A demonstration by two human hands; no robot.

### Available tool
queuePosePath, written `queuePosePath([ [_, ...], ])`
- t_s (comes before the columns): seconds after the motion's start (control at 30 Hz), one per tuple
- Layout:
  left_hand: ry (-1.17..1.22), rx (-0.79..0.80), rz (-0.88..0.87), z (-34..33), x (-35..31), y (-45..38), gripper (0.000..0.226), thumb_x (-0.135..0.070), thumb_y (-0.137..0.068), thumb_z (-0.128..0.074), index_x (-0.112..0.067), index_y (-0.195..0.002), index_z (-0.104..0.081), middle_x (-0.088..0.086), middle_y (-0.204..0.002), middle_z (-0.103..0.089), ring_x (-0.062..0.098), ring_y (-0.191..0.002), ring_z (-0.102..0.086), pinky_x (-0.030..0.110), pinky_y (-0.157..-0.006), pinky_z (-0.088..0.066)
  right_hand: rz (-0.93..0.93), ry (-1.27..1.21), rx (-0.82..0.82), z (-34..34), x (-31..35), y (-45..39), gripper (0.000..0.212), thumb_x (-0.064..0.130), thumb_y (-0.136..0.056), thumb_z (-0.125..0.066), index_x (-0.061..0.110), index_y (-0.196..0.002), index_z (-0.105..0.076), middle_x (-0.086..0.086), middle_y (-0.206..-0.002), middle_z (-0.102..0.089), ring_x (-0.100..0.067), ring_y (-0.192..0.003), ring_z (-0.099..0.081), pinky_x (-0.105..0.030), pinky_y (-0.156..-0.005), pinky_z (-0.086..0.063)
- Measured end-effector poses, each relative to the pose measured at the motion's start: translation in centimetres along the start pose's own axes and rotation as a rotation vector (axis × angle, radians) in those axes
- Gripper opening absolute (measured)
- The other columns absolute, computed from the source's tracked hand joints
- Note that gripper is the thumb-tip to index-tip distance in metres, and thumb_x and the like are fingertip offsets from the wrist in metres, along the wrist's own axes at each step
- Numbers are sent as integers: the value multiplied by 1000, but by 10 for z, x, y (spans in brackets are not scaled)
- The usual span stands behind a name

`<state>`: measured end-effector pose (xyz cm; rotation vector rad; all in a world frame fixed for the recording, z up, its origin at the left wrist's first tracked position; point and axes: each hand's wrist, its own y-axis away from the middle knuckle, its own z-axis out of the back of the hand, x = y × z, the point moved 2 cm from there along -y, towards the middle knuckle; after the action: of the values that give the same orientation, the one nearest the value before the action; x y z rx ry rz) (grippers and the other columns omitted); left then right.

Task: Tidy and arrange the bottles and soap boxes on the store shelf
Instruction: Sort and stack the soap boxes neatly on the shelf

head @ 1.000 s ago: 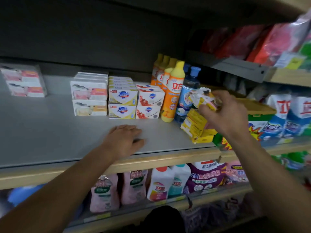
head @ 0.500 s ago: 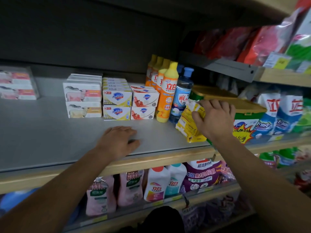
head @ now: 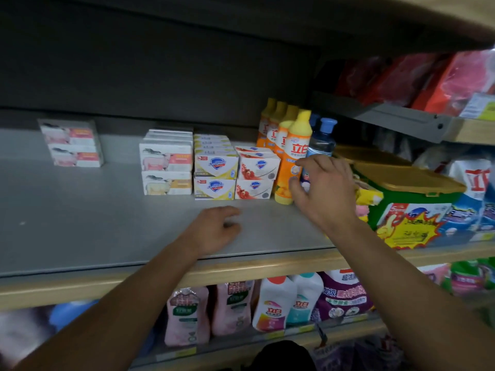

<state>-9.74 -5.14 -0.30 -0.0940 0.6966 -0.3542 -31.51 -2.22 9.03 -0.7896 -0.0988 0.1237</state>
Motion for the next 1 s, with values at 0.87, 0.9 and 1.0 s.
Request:
queuePosePath([
  [0.87, -55, -715, 437, 249, 196, -5, 36, -36, -88, -64, -22, -121, -63, -3, -116, -67, 20, -103, -64, 27, -92, -45, 148, -252, 12, -165, 247, -68, 65, 40, -80, -56, 15, -140, -47, -7, -141, -49, -35, -137, -35, -52, -118, -12],
  [0.9, -85, -707, 449, 249, 203, -16, 39, -37, -88, -65, -22, -124, -61, -3, -122, -64, 20, -106, -62, 25, -91, -42, 140, -262, -7, -166, 249, -68, 65, 39, -79, -57, 14, -139, -48, -8, -140, -49, -35, -137, -35, -53, -118, -11],
  [1.0, -148, -691, 489, 247, 227, -46, 50, -36, -88, -64, -19, -134, -54, 3, -136, -56, 23, -119, -55, 26, -96, -38, 123, -294, -39, -166, 252, -69, 63, 36, -78, -59, 12, -136, -51, -10, -138, -51, -36, -137, -37, -53, -118, -12],
])
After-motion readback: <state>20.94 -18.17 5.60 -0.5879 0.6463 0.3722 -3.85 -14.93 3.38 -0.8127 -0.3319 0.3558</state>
